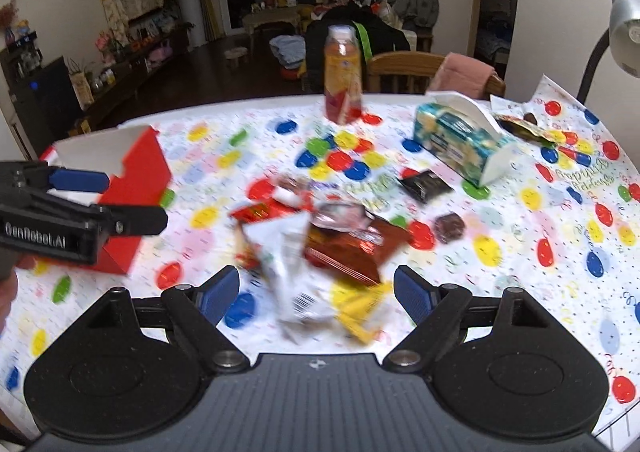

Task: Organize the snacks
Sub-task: 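Move both tools back over the snacks on the table, then grasp the white milk pouch with the left tool while the right tool grasps the yellow packet, then carry the white pouch and yellow packet over the red box with both tools, then open both tools to drop the pouch and yellow packet in the box, then move both tools back toward the red chip bag and Oreo bag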

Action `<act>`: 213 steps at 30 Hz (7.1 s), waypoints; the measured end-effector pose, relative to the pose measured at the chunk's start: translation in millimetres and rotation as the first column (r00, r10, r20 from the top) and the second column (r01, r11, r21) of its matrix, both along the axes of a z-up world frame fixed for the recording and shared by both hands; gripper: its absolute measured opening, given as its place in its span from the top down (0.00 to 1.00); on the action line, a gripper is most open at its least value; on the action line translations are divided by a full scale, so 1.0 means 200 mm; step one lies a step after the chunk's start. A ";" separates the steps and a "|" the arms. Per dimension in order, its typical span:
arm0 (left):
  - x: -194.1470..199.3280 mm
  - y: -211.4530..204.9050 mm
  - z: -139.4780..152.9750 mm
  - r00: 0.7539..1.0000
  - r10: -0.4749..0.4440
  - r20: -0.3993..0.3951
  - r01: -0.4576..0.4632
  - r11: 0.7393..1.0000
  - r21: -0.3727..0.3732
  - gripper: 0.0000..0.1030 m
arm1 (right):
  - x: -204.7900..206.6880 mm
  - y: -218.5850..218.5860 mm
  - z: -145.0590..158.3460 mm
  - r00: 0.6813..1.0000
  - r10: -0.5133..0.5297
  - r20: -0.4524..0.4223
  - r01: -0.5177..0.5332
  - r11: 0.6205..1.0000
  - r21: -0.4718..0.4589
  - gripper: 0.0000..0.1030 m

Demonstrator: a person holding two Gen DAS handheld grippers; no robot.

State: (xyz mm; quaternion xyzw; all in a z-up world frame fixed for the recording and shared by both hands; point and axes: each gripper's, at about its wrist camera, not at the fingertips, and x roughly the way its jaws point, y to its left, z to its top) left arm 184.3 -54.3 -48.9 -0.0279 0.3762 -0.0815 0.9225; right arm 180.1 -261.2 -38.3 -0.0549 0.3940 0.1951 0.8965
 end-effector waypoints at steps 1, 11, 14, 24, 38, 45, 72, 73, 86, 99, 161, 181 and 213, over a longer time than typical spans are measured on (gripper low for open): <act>0.02 -0.03 -0.02 1.000 0.003 -0.014 -0.003 1.000 -0.007 0.01 | 0.01 -0.02 -0.02 1.000 0.001 -0.008 -0.001 1.000 -0.006 0.18; 0.20 -0.17 -0.24 0.987 0.077 -0.140 -0.083 0.996 -0.039 0.02 | 0.20 -0.21 -0.25 0.991 -0.070 -0.110 0.071 0.997 0.007 0.18; 0.25 -0.19 -0.29 0.975 0.108 -0.195 -0.124 0.990 -0.072 0.05 | 0.26 -0.23 -0.32 0.985 -0.087 -0.150 0.090 0.996 0.016 0.18; 0.38 -0.23 -0.41 0.936 0.167 -0.310 -0.221 0.964 -0.149 0.25 | 0.39 -0.21 -0.45 0.965 -0.074 -0.250 0.101 0.990 0.096 0.21; 0.44 -0.32 -0.51 0.903 0.169 -0.394 -0.257 0.949 -0.183 0.54 | 0.47 -0.21 -0.55 0.927 -0.052 -0.370 0.123 0.978 0.169 0.53; 0.43 -0.32 -0.52 0.898 0.183 -0.400 -0.269 0.948 -0.170 0.74 | 0.46 -0.21 -0.55 0.927 -0.037 -0.373 0.111 0.978 0.179 0.62; 0.18 -0.12 -0.22 0.946 0.083 -0.312 -0.134 0.980 -0.145 0.83 | 0.24 -0.06 -0.18 0.964 0.013 -0.266 0.021 0.992 0.123 0.63; 0.17 -0.10 -0.21 0.947 0.080 -0.310 -0.130 0.981 -0.147 0.83 | 0.23 -0.05 -0.17 0.965 0.016 -0.262 0.017 0.992 0.122 0.63; 0.01 0.26 -0.03 0.963 0.079 -0.256 -0.118 0.983 -0.139 0.83 | 0.11 0.31 0.01 0.975 0.101 -0.196 -0.081 0.991 0.106 0.64; -0.11 0.71 0.13 0.972 0.131 -0.195 -0.152 0.984 -0.096 0.83 | 0.05 0.84 0.15 0.967 0.225 -0.119 -0.213 0.971 0.104 0.63; 0.31 1.58 -0.39 0.888 0.256 -0.381 -0.128 0.935 0.330 0.75 | 0.35 1.99 -0.35 0.903 0.338 -0.265 -0.370 0.926 -0.077 0.50; 0.18 1.53 -0.17 0.922 0.249 -0.297 -0.178 0.953 0.245 0.40 | 0.26 1.83 -0.11 0.919 0.347 -0.185 -0.355 0.935 -0.009 0.38; -0.06 0.96 0.27 0.994 0.097 -0.059 -0.092 0.992 0.090 0.07 | 0.11 1.03 0.27 0.982 0.180 -0.060 -0.169 0.974 0.153 0.23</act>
